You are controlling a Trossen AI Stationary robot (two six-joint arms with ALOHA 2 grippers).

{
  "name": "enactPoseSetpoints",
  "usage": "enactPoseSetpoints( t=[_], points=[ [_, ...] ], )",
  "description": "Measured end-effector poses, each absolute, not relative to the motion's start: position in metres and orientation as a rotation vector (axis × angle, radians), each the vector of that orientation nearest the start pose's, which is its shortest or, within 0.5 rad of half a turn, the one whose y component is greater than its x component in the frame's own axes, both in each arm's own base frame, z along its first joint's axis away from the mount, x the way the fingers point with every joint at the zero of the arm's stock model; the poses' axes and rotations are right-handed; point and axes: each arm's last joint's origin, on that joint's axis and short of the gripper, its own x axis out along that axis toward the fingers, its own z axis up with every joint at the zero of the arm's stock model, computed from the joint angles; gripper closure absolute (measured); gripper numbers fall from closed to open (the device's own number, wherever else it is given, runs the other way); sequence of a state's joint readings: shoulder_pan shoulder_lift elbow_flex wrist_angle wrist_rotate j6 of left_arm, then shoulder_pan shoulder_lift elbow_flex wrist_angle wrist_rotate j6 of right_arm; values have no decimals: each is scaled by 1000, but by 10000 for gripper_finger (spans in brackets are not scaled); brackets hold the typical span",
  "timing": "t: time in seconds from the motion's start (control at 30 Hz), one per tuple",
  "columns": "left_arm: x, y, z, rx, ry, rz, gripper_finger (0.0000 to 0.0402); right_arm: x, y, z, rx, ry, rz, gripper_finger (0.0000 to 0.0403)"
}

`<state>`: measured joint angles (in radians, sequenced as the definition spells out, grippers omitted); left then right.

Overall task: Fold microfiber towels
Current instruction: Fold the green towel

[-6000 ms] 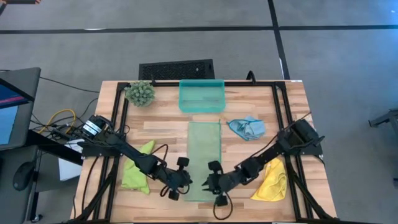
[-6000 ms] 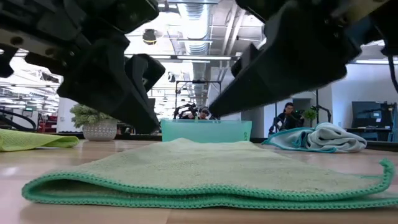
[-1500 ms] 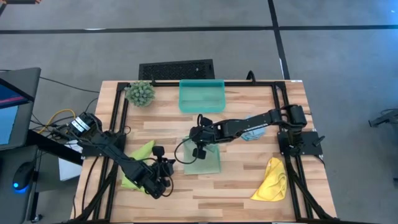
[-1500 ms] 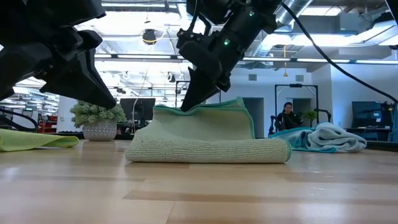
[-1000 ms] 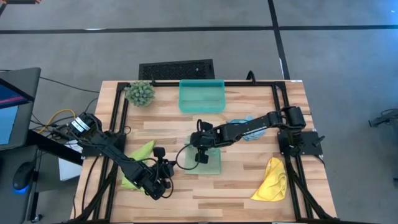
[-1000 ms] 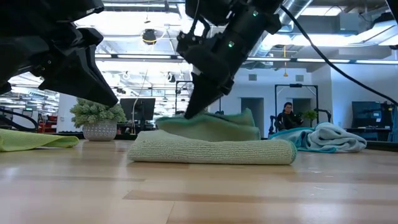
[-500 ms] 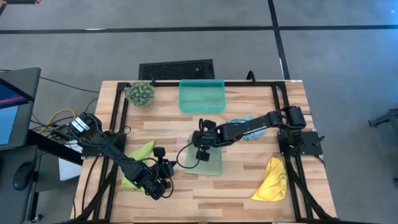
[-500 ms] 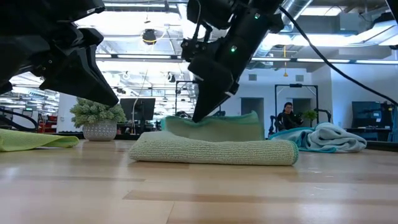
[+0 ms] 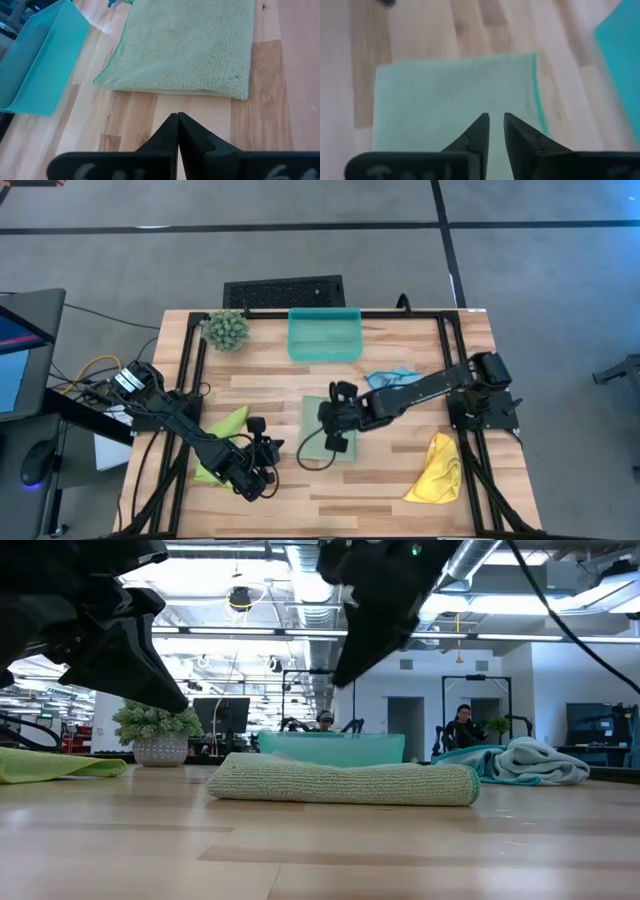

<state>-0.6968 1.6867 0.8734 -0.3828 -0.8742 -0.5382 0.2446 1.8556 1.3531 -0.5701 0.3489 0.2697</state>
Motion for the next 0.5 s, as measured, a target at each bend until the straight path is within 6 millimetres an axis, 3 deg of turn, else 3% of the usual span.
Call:
enactPoseSetpoints(
  t=[0.3, 0.4, 0.5],
  points=[
    [245, -169, 142, 215, 720, 334, 401, 392, 74, 139, -50, 1127, -358, 355],
    [251, -161, 137, 167, 647, 331, 401, 395, 73, 127, -35, 1149, -338, 366],
    [259, -152, 133, 115, 589, 283, 401, 394, 76, 126, -32, 1153, -337, 379]
  ],
)
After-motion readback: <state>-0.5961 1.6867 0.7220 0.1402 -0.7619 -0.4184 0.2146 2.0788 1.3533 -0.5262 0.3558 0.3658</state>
